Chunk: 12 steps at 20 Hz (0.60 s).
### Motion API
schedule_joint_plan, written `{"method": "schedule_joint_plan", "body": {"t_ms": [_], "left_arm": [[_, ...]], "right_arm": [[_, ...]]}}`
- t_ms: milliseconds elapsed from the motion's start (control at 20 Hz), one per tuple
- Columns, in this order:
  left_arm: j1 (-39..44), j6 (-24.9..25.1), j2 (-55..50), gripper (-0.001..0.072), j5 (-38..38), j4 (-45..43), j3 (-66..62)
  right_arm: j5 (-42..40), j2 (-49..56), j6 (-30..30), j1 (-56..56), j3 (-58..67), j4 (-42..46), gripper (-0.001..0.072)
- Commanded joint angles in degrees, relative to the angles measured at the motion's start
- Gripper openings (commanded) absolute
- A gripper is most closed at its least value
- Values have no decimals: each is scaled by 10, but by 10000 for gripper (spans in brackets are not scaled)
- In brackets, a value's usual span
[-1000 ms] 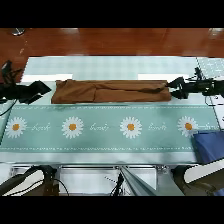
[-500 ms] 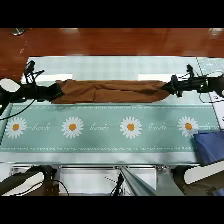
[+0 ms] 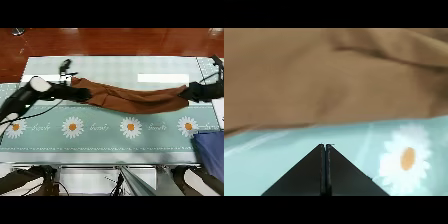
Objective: Fold the shirts.
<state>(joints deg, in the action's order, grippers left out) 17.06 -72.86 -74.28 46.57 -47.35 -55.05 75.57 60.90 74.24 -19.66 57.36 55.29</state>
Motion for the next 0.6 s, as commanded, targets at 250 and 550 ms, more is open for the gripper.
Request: {"method": "schedule_joint_plan", "body": {"t_ms": [250, 550], "left_arm": [[214, -34, -223, 18, -9, 5, -254], [327, -78, -337, 18, 51, 38, -346]], "right_arm": [[57, -282, 83, 0, -108, 23, 26], [64, -309, 104, 0, -108, -5, 27]]}}
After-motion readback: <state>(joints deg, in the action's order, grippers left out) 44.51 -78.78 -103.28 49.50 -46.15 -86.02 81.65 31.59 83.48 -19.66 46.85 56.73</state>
